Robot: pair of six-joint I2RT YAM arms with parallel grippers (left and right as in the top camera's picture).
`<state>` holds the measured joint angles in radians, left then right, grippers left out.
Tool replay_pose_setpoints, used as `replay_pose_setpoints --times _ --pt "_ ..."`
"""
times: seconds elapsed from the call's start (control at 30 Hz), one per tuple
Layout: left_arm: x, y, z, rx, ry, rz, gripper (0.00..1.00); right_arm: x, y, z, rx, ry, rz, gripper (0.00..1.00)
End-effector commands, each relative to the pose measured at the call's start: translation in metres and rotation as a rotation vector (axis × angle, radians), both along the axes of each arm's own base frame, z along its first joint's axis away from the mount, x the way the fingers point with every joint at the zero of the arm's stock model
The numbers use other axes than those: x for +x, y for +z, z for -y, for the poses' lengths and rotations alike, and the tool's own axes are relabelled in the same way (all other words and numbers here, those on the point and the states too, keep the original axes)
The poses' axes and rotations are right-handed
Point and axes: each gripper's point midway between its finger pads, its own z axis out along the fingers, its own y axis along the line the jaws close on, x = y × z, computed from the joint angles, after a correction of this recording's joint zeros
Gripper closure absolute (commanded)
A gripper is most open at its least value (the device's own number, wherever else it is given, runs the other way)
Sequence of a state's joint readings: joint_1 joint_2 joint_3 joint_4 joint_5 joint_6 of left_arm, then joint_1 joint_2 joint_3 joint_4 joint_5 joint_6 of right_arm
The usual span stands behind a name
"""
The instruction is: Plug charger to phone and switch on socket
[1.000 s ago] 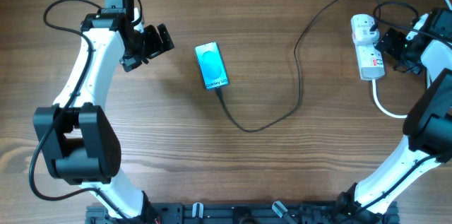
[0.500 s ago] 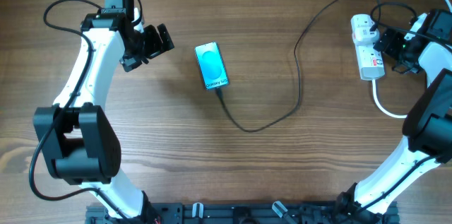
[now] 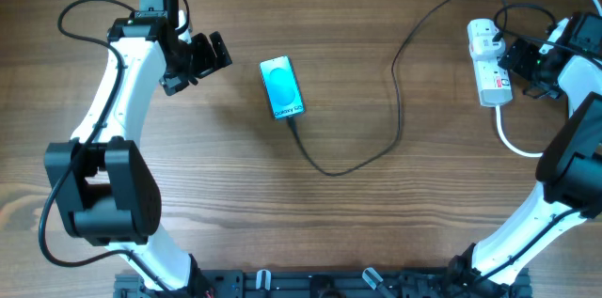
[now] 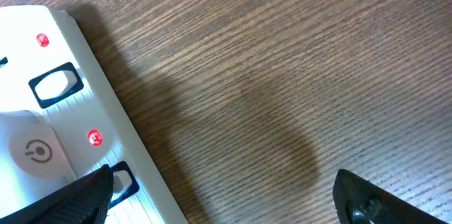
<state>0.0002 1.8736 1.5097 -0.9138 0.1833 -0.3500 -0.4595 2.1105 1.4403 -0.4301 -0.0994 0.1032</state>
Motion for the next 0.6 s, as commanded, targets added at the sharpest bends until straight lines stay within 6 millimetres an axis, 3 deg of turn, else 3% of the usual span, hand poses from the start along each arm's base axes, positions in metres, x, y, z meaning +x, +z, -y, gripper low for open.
replay_pose_setpoints --times 0.0,0.57 --pt "0.0027 0.008 -0.0018 0.007 -0.001 0.023 0.0 -0.0136 -0.0096 -0.0009 -0.027 0.007 -0.059 0.0" --pt "0.0027 0.008 -0.0018 0.007 -0.001 0.023 0.0 -0.0159 -0.0142 0.0006 -0.078 -0.002 -0.083 0.0"
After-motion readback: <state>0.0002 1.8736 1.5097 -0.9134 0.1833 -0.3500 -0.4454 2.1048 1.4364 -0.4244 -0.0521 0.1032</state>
